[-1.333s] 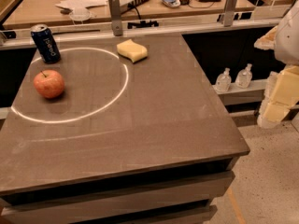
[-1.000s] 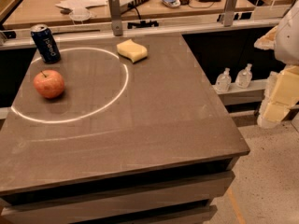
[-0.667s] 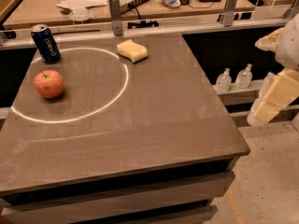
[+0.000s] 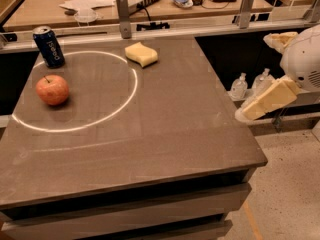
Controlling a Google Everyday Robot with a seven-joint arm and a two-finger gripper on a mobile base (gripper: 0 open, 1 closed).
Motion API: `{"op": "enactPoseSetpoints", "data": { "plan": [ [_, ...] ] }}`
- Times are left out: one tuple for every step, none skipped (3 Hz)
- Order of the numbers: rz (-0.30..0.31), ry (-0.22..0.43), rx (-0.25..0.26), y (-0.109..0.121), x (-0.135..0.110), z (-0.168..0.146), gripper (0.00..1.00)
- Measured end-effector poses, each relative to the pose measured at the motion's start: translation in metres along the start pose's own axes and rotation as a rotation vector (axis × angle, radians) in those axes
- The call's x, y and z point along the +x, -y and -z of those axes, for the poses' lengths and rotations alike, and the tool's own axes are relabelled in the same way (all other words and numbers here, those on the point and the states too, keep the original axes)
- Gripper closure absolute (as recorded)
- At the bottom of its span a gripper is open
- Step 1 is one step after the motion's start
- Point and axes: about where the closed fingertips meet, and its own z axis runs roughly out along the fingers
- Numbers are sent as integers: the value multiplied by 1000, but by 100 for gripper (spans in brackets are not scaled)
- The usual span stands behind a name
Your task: Move sponge near apple
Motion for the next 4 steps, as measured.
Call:
{"op": "enactPoseSetpoints", "data": {
  "plan": [
    [-28,2,-3,-4,0,-9,0],
    [-105,69,21,0,-2,-41,0],
    [-193,141,54,14,-4,-91,0],
    [-252,196,77,36,-10,-138,0]
  ]
}}
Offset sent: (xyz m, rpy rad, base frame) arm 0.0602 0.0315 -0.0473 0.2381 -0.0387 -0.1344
